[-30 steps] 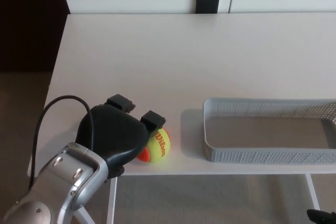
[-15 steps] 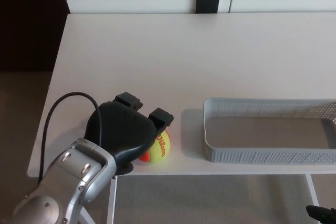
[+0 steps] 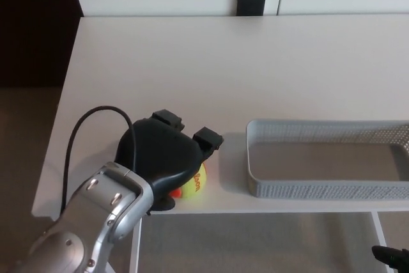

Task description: The robot walk towards a table in front and uses its left hand to pickup a tennis ball on the left side and put it in a container on the right hand side

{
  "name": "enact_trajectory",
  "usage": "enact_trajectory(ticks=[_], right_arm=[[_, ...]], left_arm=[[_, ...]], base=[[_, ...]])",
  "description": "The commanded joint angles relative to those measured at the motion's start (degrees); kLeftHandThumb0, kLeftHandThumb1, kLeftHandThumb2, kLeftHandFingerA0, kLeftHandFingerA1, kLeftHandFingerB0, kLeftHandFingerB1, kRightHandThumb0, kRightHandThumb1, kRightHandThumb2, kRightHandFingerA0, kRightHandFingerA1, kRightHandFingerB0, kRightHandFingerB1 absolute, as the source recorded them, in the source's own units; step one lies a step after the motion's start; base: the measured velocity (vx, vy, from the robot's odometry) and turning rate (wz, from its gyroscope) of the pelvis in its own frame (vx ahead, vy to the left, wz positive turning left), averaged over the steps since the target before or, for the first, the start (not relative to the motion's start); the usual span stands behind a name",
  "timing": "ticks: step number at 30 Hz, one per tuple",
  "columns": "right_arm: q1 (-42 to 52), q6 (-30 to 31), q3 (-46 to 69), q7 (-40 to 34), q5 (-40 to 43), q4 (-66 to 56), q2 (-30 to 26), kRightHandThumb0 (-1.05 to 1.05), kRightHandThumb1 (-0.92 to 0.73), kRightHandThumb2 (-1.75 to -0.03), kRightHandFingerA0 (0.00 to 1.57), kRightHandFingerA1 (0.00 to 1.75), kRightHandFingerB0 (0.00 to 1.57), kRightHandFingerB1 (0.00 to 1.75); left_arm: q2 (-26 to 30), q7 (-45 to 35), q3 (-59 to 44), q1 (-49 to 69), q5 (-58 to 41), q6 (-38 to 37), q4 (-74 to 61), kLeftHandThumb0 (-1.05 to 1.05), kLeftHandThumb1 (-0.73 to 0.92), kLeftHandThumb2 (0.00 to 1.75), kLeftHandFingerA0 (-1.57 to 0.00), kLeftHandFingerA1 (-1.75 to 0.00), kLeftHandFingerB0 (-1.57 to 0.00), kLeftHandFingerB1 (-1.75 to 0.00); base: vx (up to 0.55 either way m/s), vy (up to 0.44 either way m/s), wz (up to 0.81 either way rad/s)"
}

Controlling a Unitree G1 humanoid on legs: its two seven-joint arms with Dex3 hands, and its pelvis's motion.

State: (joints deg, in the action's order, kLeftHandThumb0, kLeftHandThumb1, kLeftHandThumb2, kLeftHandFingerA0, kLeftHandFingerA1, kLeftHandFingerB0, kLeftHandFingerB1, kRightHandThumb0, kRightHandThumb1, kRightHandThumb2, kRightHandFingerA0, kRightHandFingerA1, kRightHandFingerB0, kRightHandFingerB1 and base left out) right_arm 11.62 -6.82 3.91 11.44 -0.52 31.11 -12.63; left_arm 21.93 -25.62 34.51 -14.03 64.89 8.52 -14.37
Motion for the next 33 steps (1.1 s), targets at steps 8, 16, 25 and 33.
enact_trajectory(ticks=[8, 16, 25, 33], right_arm=[[0.95, 0.03, 0.93, 0.42, 1.0, -0.85, -0.24, -0.32, -0.56, -0.57, 0.6, 0.44, 0.32, 0.35], [-0.17, 0.73, 0.92, 0.05, 0.65, -2.14, -0.66, -0.31, -0.56, -0.57, 0.6, 0.45, 0.33, 0.35], [-0.5, 0.84, 0.33, 0.21, -0.11, -2.56, -1.2, -0.33, -0.56, -0.57, 0.61, 0.44, 0.33, 0.35], [-0.35, -0.16, 0.15, 0.56, -0.16, -1.67, -1.69, -0.32, -0.58, -0.58, 0.63, 0.46, 0.33, 0.36]], left_arm=[[-9.11, -11.36, 5.48, -9.08, 7.17, 8.12, 22.54, -0.39, 0.41, 0.7, -0.68, -0.58, -0.33, -0.43], [-13.13, -4.02, 9.16, -14.02, 8.75, 8.65, 35.5, -0.31, 0.48, 0.88, -0.78, -0.94, -0.56, -0.64], [-8.97, 5.0, 10.31, -12.49, 8.5, 5.14, 29.56, -0.3, 0.69, 0.6, -0.82, -1.02, -0.73, -0.54], [-8.46, 11.89, -2.83, -8.12, -5.37, -0.58, 12.65, -0.23, 0.85, 0.69, -0.74, -1.53, -0.74, -0.58]], base=[[0.0, 0.0, 0.0], [0.0, 0.0, 0.0], [0.0, 0.0, 0.0], [0.0, 0.0, 0.0]])
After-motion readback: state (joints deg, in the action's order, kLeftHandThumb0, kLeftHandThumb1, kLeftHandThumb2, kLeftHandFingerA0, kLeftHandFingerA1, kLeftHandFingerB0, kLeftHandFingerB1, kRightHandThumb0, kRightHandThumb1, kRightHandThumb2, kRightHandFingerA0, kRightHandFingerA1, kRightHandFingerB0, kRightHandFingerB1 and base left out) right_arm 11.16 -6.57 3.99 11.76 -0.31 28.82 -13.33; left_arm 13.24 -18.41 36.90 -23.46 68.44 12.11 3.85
